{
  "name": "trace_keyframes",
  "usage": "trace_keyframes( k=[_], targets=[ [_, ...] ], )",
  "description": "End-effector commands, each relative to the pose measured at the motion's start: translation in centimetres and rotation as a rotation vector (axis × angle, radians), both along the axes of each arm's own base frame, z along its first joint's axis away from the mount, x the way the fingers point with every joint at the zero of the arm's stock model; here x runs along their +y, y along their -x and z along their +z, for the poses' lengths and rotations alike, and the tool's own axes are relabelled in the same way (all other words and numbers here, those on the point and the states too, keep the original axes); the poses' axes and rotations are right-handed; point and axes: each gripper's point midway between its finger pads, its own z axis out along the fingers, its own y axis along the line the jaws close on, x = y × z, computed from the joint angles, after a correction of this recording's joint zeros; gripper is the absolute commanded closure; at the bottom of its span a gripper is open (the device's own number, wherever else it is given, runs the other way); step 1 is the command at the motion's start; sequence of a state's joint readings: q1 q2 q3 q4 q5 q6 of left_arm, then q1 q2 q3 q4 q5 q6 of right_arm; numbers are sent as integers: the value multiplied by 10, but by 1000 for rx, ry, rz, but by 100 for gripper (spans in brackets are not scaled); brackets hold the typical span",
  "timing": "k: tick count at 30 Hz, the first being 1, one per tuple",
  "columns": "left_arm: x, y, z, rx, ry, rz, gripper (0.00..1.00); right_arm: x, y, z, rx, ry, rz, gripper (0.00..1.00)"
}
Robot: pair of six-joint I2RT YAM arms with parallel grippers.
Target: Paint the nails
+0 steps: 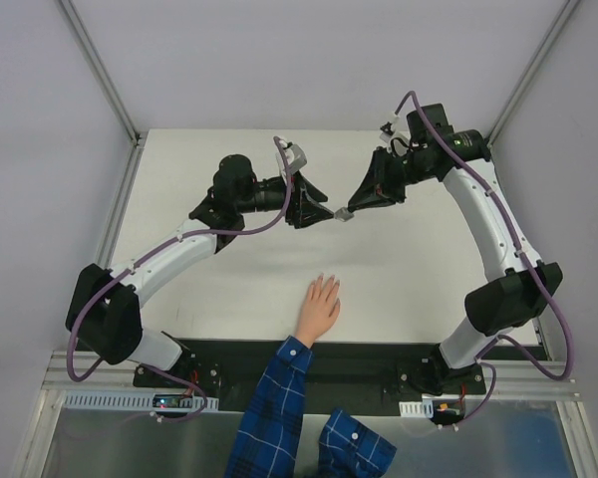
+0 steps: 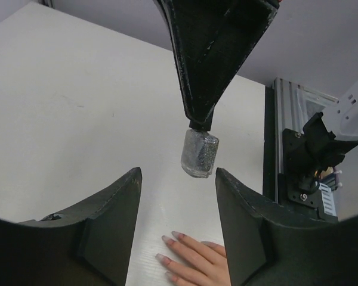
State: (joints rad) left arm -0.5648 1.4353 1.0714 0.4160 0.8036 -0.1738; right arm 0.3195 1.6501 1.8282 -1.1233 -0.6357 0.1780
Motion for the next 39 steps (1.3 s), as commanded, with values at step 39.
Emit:
trace_keyframes(
  k=[39],
  targets=[
    [-29, 9, 35, -168, 41, -93, 63, -2, 14, 56, -82, 53, -80, 99]
  ],
)
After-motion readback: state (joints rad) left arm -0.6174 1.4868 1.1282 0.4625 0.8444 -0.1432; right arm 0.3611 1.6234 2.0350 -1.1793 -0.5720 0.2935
